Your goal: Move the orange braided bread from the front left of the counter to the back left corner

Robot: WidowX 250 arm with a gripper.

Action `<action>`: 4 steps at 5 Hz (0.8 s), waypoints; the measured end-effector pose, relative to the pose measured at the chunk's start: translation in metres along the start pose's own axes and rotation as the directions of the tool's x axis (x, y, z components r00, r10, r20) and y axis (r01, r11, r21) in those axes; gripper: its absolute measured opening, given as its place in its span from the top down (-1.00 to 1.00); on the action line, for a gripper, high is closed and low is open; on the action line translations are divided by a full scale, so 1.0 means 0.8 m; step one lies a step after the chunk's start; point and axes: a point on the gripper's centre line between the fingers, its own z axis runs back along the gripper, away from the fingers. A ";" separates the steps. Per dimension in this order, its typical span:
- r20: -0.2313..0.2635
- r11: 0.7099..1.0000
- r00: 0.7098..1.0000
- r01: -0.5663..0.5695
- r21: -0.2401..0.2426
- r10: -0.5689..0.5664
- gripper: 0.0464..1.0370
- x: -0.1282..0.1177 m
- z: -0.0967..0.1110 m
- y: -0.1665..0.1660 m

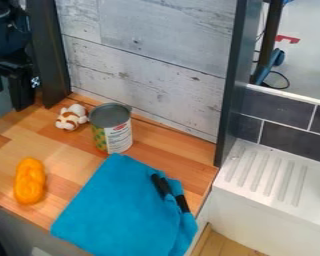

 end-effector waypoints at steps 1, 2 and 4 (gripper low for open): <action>-0.018 1.000 1.000 -0.007 -0.009 0.007 -0.93 -0.002 -0.008 -0.002; -0.013 0.983 0.983 -0.184 0.000 0.184 -0.93 -0.014 -0.029 -0.010; 0.013 0.937 0.938 -0.347 0.044 0.346 -0.93 -0.024 -0.068 -0.011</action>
